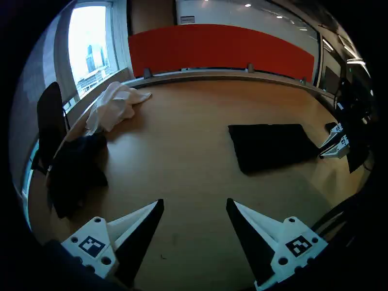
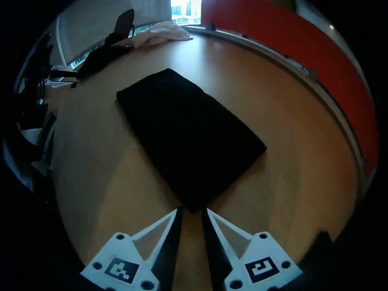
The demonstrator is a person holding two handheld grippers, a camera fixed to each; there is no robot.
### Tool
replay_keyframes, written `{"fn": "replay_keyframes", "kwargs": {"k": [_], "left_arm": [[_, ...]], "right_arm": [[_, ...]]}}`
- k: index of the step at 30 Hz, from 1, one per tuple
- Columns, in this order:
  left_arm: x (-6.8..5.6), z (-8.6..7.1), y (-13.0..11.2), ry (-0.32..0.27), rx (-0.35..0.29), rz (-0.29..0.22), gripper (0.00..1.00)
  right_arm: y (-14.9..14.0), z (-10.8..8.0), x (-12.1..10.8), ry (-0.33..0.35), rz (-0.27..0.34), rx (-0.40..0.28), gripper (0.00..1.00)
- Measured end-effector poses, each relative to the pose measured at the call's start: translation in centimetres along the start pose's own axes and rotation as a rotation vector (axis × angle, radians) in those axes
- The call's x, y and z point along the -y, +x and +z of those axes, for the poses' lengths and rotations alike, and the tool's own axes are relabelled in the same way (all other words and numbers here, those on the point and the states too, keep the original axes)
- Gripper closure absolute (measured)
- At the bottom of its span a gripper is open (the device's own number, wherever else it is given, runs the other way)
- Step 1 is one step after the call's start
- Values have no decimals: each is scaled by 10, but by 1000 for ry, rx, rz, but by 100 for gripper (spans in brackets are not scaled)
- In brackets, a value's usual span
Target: Fold towel
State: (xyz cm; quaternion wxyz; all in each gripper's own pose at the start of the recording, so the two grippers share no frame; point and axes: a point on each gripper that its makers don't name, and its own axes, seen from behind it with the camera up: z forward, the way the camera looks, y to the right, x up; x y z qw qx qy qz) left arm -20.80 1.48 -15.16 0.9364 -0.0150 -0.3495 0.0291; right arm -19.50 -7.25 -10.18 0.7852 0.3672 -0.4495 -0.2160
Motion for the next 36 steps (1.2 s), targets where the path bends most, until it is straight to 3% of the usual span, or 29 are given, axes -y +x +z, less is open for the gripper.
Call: {"fn": "replay_keyframes", "kwargs": {"k": [15, 17, 23, 36], "left_arm": [[0, -2, -1, 0, -7, -5, 4], [0, -2, 0, -1, -8, -5, 4], [0, -2, 1, 1, -12, -4, 4], [1, -5, 7, 4, -24, -12, 4]], "right_arm": [[3, 0, -2, -2, -4, -4, 76], [3, 0, -3, -2, -5, -4, 84], [4, -2, -5, -3, -1, -13, 96], [26, -13, -7, -18, -2, -69, 97]]}}
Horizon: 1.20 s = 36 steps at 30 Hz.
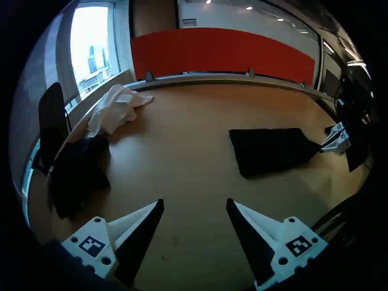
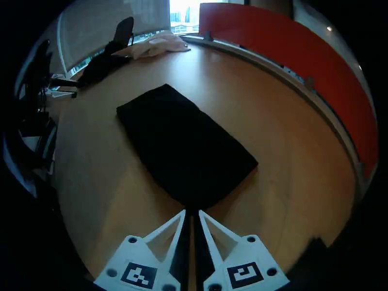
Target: Fold towel
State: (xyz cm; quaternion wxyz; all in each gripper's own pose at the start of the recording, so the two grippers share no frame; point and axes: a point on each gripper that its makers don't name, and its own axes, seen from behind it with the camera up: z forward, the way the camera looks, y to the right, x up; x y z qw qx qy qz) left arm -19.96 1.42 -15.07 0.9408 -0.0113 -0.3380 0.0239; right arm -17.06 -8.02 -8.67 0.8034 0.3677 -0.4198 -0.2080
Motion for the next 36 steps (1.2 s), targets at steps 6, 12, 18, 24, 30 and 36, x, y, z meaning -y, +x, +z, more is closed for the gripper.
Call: {"fn": "replay_keyframes", "kwargs": {"k": [6, 12, 18, 24, 30, 36], "left_arm": [[-2, -1, 1, -2, -4, 0, 4], [-4, -3, 1, -4, -7, 1, 4], [-3, -5, 2, -2, -10, 0, 4], [-3, -6, 3, -3, -13, 0, 4], [-2, -7, 4, -3, -16, 3, 4], [-3, -7, 6, -6, -19, 6, 4]], "right_arm": [[10, -5, -4, -11, -8, -19, 97], [15, -9, -7, -17, -9, -27, 97], [19, -12, -9, -24, -14, -36, 97], [21, -17, -10, -29, -24, -37, 97], [20, -23, -13, -41, -24, -38, 97], [17, -29, -19, -58, -19, -37, 97]]}}
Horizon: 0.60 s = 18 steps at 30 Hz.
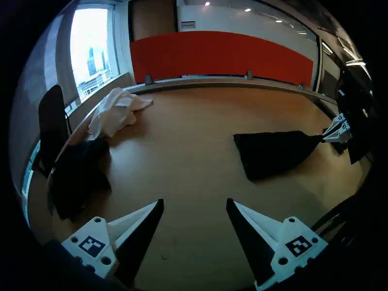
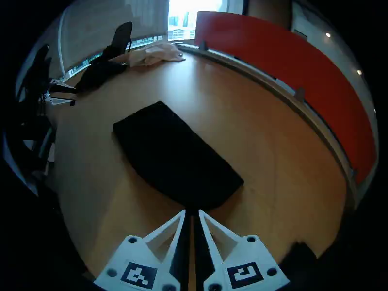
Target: Fold towel
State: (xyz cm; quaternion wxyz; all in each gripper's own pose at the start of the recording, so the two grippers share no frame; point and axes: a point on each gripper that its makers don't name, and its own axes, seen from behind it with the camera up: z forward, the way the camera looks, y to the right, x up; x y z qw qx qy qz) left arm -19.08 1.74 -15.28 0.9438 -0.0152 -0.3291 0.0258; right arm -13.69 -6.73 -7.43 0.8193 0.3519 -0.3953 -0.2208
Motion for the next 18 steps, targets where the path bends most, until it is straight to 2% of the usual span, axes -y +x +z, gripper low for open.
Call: {"fn": "replay_keyframes", "kwargs": {"k": [18], "left_arm": [[-1, -1, -2, -4, 1, 1, 4]], "right_arm": [[0, -14, -10, -28, 1, -7, 97]]}}
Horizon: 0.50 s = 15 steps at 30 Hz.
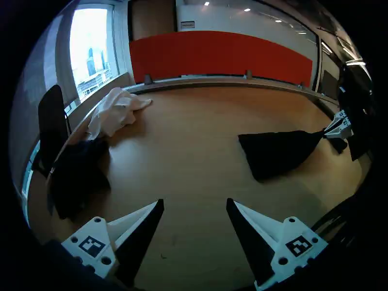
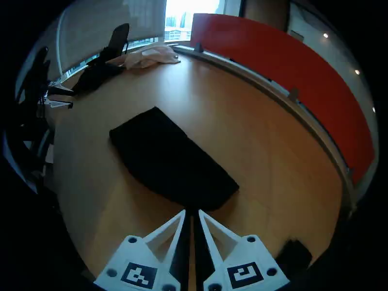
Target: Fold towel
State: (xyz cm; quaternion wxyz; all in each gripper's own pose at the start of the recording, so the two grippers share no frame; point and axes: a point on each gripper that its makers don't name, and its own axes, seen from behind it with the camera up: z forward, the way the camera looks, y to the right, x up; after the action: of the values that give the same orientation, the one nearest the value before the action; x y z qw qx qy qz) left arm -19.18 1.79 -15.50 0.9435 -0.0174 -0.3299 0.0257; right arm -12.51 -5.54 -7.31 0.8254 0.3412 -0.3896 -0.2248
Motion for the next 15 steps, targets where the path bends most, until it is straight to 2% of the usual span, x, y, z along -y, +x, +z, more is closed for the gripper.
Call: {"fn": "replay_keyframes", "kwargs": {"k": [15], "left_arm": [[0, 0, -2, 0, 0, -5, 4]], "right_arm": [[8, 1, 3, 6, -15, -5, 97]]}}
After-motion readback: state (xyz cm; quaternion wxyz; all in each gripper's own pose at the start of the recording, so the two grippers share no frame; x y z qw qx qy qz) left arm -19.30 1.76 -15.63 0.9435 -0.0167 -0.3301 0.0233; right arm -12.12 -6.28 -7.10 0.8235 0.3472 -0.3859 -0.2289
